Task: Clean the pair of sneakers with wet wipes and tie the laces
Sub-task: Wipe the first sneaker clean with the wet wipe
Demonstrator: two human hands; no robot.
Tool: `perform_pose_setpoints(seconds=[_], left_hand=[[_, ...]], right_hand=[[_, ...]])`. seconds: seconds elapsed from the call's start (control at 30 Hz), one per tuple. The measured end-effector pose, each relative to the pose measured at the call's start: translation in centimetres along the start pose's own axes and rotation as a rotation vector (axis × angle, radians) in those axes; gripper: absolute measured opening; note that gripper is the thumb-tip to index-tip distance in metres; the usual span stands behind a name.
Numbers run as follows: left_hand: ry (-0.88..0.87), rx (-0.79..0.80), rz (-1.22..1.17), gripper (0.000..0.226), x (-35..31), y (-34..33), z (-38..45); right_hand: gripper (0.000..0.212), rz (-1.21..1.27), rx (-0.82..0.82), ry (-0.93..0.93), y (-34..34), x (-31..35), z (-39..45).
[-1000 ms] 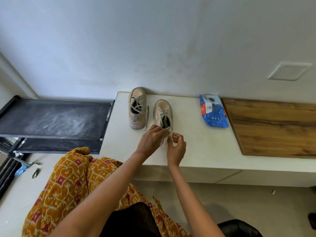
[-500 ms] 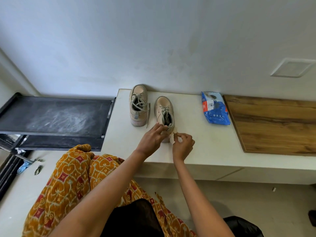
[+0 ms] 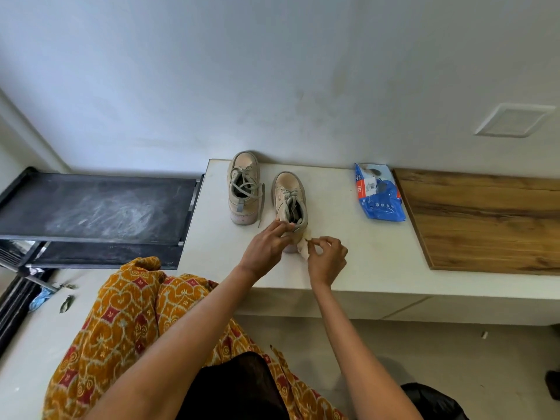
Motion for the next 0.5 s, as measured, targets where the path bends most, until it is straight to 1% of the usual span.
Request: perform_pose_setpoints(seconds=[0.1,0.17,0.3,0.5], left_hand=[[0.005,-0.017,-0.010,0.030,-0.2,0.0,-0.2],[0.008,-0.036,-0.004,0.027,-0.4,0.2,-0.1],[-0.017,-0.026,-0.022,0.021,-0.4,0.3,-0.1],[0.039,-0.055,-0.052,0.022,-0.2,0.2,0.0]], right_hand=[[0.014,0.042,-0.046,0.043,0.6,1.9,0.6],[0.015,0.049,-0.046,0.042,0.3,2.1,-0.2],[0.013,-0.069,-0.008,0.152,-0.5,0.6,-2.1],[0.011,0.038,0.013,0.094,-0.6,2.2,-1.1]])
Point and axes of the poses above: each hand's wrist, its own z-axis towards the middle knuckle, its own y-axis out of the back of the hand, x = y × z, the point moved 6 cm from there along z, towards the middle knuckle, and after that the axes turned 2 degrees about y, right-handed, at the moved point
